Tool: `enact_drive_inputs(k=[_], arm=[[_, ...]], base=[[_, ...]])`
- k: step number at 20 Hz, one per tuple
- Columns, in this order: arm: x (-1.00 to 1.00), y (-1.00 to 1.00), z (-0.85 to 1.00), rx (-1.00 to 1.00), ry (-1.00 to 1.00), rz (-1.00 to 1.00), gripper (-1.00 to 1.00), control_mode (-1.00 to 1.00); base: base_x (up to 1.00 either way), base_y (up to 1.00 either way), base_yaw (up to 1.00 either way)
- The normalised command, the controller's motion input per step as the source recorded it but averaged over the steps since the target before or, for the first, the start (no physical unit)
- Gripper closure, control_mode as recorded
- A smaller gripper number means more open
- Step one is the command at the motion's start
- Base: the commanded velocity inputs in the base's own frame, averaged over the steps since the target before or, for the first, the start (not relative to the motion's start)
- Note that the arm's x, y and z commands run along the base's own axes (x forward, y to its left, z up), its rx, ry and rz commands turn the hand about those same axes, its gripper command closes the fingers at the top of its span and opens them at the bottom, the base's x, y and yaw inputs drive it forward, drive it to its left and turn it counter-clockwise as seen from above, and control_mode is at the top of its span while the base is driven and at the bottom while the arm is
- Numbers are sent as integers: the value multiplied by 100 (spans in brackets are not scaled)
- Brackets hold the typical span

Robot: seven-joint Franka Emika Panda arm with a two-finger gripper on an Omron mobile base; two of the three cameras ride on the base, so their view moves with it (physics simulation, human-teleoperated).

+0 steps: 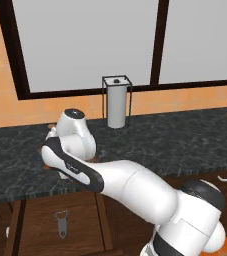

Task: Place the appropriate cutting tool for cutting the garlic skin on the cutting board.

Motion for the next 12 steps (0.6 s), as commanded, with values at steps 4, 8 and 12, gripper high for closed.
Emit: enact_drive_inputs(k=[4,8,12], arm=[[70,-17,-20,1,-5,14,100,-100],[67,-18,-52,0,1,9,100,-100],[47,-24,-55,0,0,3,100,-100]], base=[[0,0,0],[0,0,0],[0,0,0]])
